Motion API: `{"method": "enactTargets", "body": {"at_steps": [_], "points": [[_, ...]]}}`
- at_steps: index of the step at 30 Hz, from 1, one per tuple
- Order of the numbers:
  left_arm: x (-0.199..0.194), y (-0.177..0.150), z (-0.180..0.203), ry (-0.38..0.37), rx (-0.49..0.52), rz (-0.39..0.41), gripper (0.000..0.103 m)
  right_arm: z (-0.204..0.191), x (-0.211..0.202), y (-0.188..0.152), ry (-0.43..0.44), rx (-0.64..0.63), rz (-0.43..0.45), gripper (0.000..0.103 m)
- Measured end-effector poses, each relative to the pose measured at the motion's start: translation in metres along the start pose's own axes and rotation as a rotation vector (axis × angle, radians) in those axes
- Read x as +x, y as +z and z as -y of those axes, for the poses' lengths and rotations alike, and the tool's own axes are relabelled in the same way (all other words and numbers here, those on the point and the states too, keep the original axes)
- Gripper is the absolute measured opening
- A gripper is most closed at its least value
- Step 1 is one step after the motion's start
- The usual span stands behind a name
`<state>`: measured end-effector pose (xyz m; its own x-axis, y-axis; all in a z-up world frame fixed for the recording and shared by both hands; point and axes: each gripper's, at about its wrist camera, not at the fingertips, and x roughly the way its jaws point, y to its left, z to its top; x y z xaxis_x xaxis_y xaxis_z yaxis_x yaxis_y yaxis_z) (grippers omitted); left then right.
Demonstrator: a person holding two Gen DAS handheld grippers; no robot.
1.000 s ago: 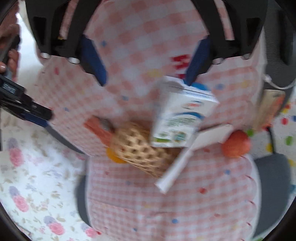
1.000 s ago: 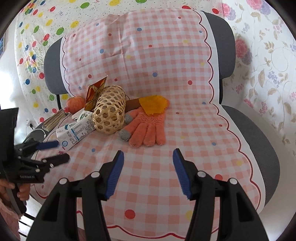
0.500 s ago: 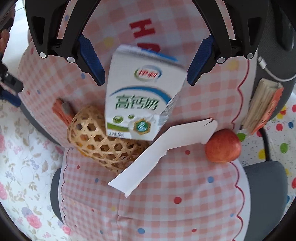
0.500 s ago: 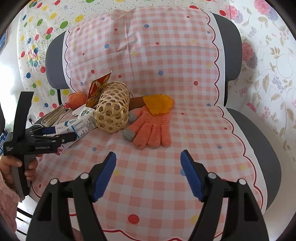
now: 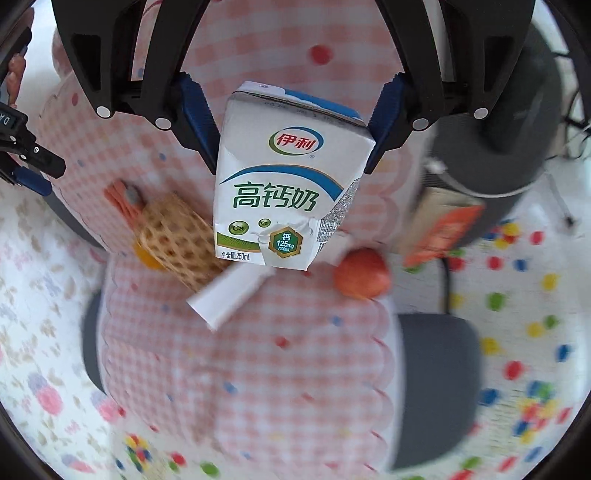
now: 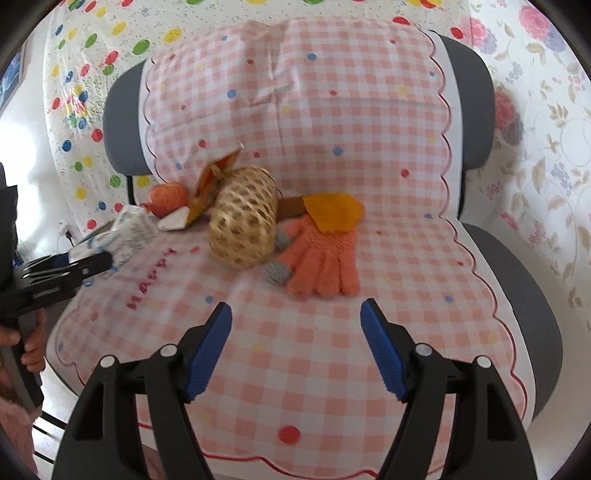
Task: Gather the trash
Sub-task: 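Grasp the white milk carton with the left gripper and lift it, then carry the milk carton over the pink bin and open the left gripper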
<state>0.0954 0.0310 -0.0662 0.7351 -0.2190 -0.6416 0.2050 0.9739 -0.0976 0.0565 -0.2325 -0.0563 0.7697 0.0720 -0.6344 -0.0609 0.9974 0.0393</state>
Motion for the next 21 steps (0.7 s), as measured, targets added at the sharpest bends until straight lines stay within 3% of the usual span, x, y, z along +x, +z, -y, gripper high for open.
{"method": "enactTargets", "body": {"at_steps": [2, 8, 13, 21], "points": [[-0.013, 0.003, -0.012, 0.034, -0.032, 0.028, 0.074, -0.009, 0.002, 0.012, 0.017, -0.015, 0.018, 0.066], [-0.02, 0.015, -0.032, 0.107, -0.077, 0.068, 0.074, -0.033, 0.025, 0.048, 0.062, -0.015, 0.058, 0.04], [-0.008, 0.018, -0.039, 0.102, -0.098, 0.069, 0.074, -0.056, 0.063, 0.082, 0.093, -0.006, 0.05, 0.039], [0.009, 0.019, -0.052, 0.098, -0.101, 0.057, 0.074, -0.075, 0.117, 0.114, 0.072, 0.003, 0.016, 0.039]]}}
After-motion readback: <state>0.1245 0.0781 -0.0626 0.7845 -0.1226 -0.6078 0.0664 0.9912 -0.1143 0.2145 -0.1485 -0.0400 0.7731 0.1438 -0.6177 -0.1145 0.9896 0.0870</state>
